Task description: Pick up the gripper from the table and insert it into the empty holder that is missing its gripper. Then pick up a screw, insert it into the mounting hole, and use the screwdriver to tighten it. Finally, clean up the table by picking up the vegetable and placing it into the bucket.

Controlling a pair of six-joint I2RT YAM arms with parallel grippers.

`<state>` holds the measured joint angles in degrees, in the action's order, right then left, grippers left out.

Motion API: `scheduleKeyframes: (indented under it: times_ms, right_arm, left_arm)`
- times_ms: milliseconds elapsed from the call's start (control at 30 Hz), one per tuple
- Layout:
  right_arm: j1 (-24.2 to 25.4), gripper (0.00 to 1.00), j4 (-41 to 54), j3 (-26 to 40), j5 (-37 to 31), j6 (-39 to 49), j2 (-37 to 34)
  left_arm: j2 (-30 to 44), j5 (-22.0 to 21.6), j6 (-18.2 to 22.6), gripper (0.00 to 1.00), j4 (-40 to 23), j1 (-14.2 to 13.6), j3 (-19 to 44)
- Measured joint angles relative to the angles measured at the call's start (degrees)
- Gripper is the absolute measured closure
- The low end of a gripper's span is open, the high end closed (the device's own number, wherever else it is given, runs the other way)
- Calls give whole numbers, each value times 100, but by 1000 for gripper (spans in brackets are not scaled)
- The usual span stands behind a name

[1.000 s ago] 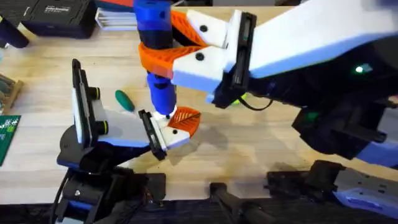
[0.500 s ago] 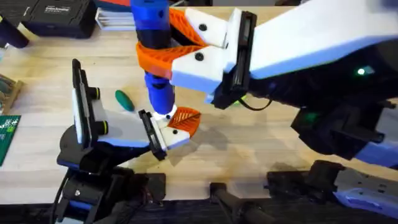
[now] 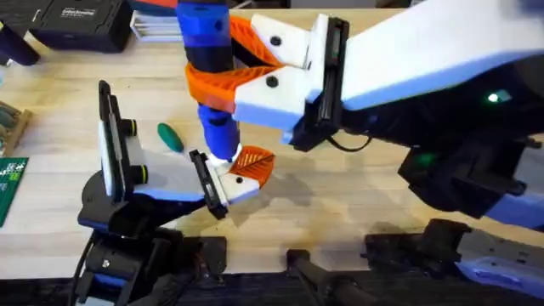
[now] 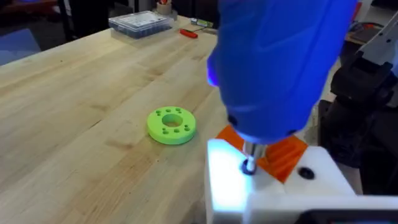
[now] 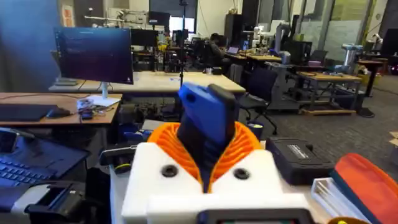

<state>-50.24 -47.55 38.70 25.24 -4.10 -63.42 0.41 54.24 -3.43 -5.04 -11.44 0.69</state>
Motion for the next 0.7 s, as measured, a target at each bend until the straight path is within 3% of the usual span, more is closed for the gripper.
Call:
scheduleKeyframes:
  times_ms: [700]
  right_arm:
    - [0, 972, 181, 0, 14, 138, 120]
  left_arm:
    - [-1, -2, -1, 987, 0, 0, 0]
